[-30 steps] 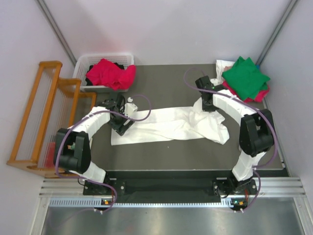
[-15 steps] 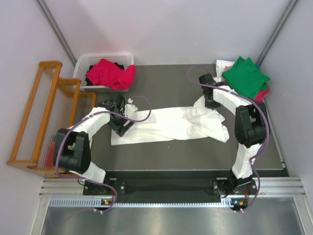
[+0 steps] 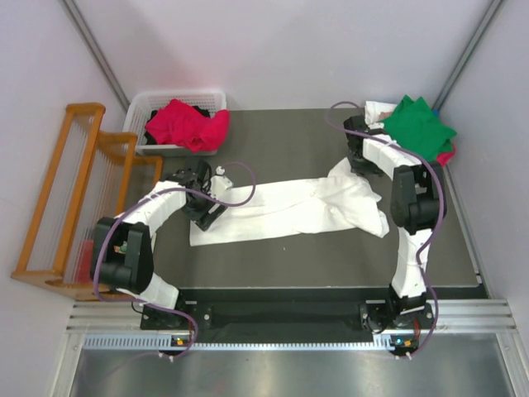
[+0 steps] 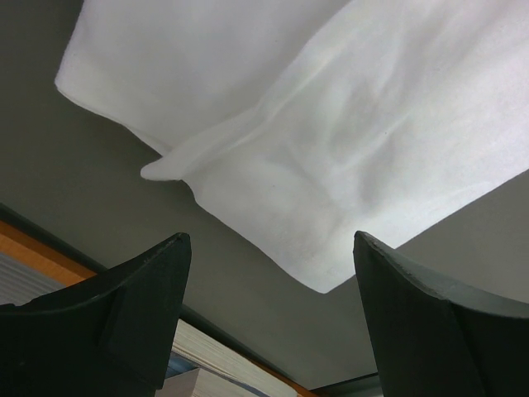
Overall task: Fold and stack the t-shirts
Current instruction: Fold the tshirt
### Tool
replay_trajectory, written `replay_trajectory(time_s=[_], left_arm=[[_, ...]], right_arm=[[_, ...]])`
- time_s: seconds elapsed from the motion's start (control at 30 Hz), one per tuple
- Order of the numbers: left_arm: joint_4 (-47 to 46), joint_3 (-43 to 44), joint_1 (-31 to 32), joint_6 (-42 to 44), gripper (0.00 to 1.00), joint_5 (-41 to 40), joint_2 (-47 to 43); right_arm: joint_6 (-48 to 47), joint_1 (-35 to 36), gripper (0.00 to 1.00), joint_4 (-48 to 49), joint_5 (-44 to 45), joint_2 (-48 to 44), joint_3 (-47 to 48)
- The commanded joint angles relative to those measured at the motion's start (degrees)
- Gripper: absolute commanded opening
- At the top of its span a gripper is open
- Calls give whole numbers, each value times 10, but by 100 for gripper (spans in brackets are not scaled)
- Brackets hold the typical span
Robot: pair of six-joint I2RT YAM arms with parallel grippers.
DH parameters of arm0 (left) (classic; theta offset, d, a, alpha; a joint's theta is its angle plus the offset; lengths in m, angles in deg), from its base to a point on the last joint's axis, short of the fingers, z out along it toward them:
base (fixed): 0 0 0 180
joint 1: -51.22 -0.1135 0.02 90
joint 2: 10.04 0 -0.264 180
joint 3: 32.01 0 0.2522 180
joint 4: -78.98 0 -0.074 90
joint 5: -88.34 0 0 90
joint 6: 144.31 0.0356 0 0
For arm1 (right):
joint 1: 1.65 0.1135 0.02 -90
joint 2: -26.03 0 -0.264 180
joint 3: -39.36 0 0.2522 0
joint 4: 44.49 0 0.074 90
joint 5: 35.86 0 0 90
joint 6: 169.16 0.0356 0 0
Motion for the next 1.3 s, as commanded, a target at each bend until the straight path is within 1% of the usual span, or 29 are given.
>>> replay_trajectory(time_s=[0.0,0.03,0.1,0.13,0.2,0.23,0.3,0.37,0.43,0.5,0.53,0.57,0.63,0.67,0.7,0.77,0.9,1.03,1.27], left_arm=[[-1,7,1,2,84,1,-19],[-4,7,1,2,84,-16,-16],[-6,9,1,0,84,-17,-15],[-13,10,1,-3,84,-16,-13],[-32,9,1,-12,84,-27,-13],[-62,9,2,-15,84,-32,-13],[-90,14,1,-23,85,-35,-13],[-111,31,1,-33,86,-25,3],[-112,69,2,-52,86,-14,33],[-97,107,11,-64,85,-6,52],[-95,112,16,-65,85,18,64],[-95,111,24,-65,85,17,66],[-100,97,62,-56,85,2,67],[-105,86,75,-52,85,1,66],[-111,64,96,-44,85,-16,65],[-111,41,108,-40,85,-10,62],[-107,15,108,-32,85,-7,59],[-127,-1,101,-25,85,-24,64],[-143,28,66,-36,85,-19,86]], right_arm=[[10,-6,94,-14,13,-10,16],[12,-6,100,-16,15,-20,9],[19,-6,100,-23,26,-36,-1],[21,-6,100,-23,25,-61,-5],[28,-3,100,-9,-1,-101,-31],[30,4,100,-7,-12,-142,-39],[30,18,100,-2,-33,-174,-61],[36,48,100,-13,-23,-204,-69],[38,67,100,-16,-23,-225,-90],[43,73,100,-9,-55,-248,-122],[45,77,100,2,-65,-255,-134],[50,77,100,5,-85,-259,-144],[50,79,100,16,-102,-266,-172],[51,79,100,20,-110,-266,-179],[50,80,100,24,-115,-265,-193],[51,79,100,37,-120,-263,-206],[55,80,100,45,-133,-242,-218],[58,79,100,55,-146,-222,-222],[65,81,100,75,-167,-196,-239]])
